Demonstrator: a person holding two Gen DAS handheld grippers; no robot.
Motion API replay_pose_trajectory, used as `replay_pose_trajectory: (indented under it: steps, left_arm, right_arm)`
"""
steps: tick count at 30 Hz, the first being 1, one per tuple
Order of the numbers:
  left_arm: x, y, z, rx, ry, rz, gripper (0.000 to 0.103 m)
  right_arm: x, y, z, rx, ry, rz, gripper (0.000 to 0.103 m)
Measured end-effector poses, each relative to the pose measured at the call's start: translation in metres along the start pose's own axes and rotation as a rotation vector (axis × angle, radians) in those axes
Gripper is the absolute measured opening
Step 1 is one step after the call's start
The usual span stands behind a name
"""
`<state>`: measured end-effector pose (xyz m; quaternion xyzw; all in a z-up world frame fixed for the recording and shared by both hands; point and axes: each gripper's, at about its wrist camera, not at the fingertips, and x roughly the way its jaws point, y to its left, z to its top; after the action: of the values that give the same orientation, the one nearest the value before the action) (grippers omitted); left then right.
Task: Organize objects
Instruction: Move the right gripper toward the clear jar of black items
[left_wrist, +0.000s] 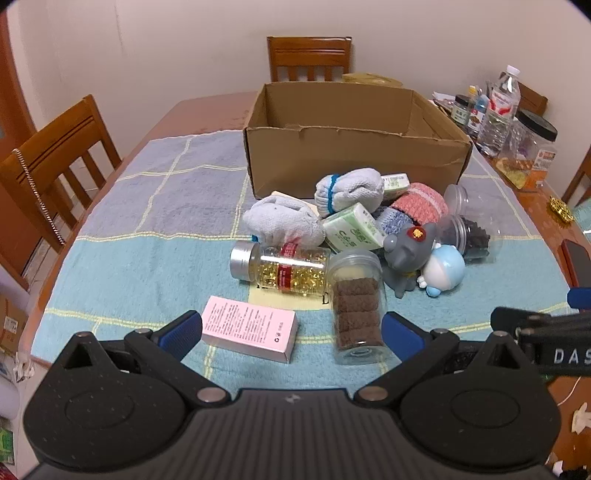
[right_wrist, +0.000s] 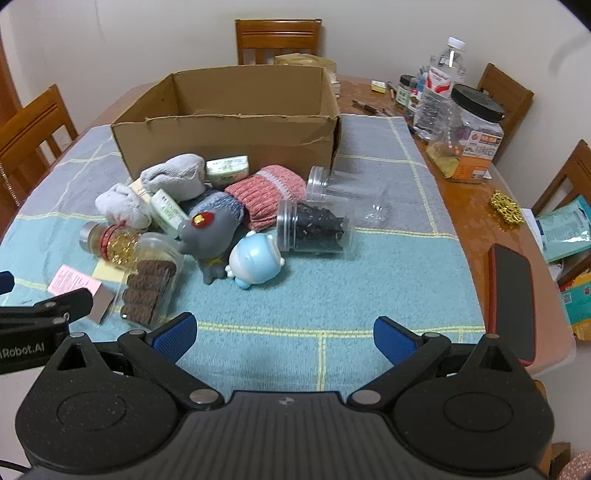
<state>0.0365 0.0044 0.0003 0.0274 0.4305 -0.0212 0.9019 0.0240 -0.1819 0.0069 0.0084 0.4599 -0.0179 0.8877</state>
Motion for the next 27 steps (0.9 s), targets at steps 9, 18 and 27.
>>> replay_pose_trajectory:
  steps: [9,18,27]
  left_arm:
    - [0.012,0.004,0.005,0.037,0.023,-0.056,0.102]
    - [0.021,-0.008,0.004,0.045,0.009,-0.07,0.102]
    - [0.027,-0.034,0.005,0.021,-0.009,-0.032,0.102]
  right_arm:
    - [0.005,0.006,0.007,0.023,-0.004,-0.042,0.103]
    - [0.018,-0.002,0.01,-0.047,-0.037,-0.029,0.103]
    - [0.049,-0.034,0.026,-0.086,-0.025,0.045,0.103]
